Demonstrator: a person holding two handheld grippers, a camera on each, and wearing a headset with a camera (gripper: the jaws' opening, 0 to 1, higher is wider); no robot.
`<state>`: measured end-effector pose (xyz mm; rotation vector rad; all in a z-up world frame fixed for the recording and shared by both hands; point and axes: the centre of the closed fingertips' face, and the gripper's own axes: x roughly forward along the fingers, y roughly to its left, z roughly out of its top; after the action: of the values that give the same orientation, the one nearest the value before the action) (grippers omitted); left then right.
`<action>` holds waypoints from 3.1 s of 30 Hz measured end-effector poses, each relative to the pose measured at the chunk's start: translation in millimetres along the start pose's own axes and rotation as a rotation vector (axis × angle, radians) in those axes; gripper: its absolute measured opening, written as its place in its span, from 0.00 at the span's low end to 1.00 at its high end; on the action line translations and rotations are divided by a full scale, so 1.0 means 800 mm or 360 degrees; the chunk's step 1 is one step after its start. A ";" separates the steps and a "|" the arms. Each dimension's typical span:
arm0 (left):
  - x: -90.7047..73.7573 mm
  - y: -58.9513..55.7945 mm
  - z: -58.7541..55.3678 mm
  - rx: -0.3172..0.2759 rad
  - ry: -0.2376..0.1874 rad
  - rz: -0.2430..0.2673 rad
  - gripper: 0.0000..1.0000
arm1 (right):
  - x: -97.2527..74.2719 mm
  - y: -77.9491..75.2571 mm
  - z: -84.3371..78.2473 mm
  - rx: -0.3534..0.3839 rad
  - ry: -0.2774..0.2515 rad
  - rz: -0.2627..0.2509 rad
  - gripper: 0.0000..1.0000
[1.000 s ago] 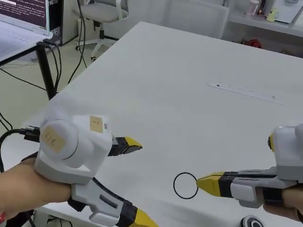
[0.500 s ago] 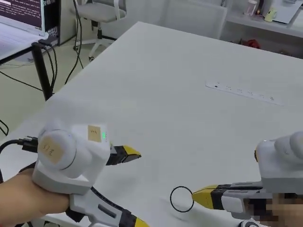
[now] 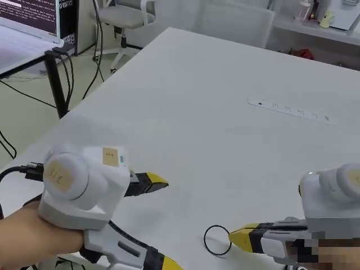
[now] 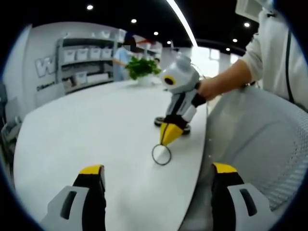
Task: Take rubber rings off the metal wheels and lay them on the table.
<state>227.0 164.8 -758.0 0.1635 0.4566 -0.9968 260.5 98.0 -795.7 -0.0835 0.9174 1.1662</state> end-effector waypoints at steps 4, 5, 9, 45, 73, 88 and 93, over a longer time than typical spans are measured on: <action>0.001 0.001 0.002 -0.0002 -0.0004 0.0006 0.92 | -0.003 -0.005 -0.001 -0.0004 -0.0008 -0.0021 0.01; 0.001 0.001 0.002 -0.0003 -0.0006 0.0005 0.92 | -0.004 -0.007 -0.001 -0.0012 -0.0010 -0.0026 0.02; 0.002 0.000 0.004 -0.0004 -0.0008 0.0004 0.92 | -0.011 -0.012 0.001 -0.0035 -0.0034 -0.0060 0.08; 0.006 -0.033 0.085 0.0054 -0.0034 0.0098 0.92 | -0.191 -0.045 0.006 -0.0240 -0.0355 -0.0080 0.34; 0.051 -0.064 0.165 0.0141 -0.0056 0.0070 0.86 | -0.204 -0.079 -0.066 -0.0283 -0.0380 -0.0010 0.35; 0.107 -0.092 0.171 0.0223 -0.0002 -0.0041 0.83 | -0.208 -0.087 -0.093 -0.0289 -0.0431 0.0002 0.33; 0.126 -0.100 0.165 0.0262 0.0051 -0.0101 0.78 | -0.199 -0.084 -0.101 -0.0285 -0.0441 0.0023 0.33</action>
<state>244.7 -0.8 -678.8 0.3148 0.4108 -1.0959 254.9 -90.6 -769.6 -0.0580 0.5701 1.2365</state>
